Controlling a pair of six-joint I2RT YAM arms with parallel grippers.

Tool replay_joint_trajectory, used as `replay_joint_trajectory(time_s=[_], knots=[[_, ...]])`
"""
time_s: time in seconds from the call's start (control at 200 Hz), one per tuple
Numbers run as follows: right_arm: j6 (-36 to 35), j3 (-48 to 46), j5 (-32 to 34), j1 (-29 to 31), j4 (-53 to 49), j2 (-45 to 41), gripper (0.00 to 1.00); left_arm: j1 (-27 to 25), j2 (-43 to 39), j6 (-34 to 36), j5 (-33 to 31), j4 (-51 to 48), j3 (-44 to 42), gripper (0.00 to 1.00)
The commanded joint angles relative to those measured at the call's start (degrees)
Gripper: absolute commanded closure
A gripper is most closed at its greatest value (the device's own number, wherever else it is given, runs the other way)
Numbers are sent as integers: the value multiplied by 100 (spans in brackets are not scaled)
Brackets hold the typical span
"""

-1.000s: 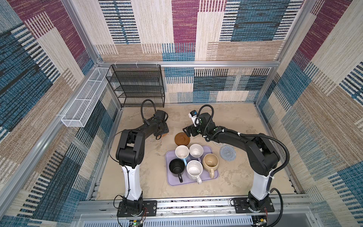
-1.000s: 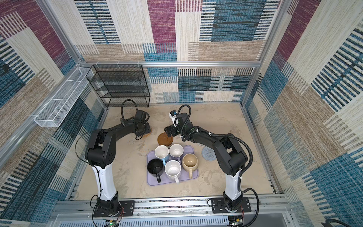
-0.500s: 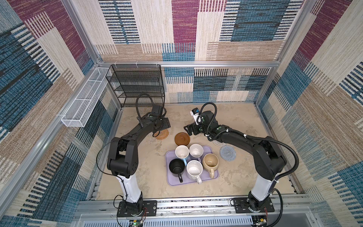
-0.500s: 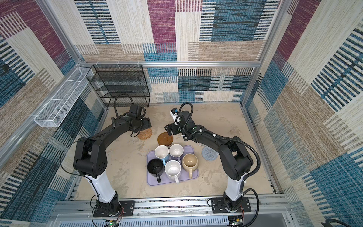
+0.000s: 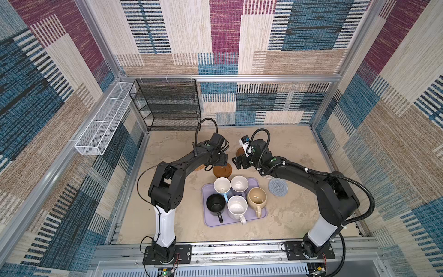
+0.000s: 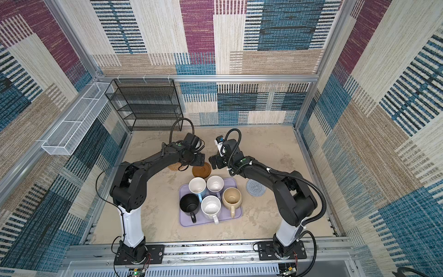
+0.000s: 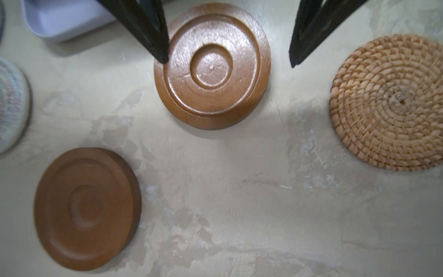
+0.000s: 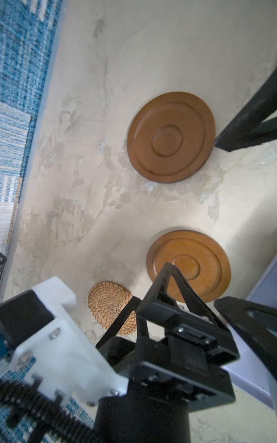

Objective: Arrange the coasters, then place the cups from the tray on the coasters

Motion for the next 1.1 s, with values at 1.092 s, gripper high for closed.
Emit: replay_joint_trajectory(time_s=[1.092], knots=[[212,214,-497,-629,696,492,3,52,1135,472,-509,-829,1539,27]])
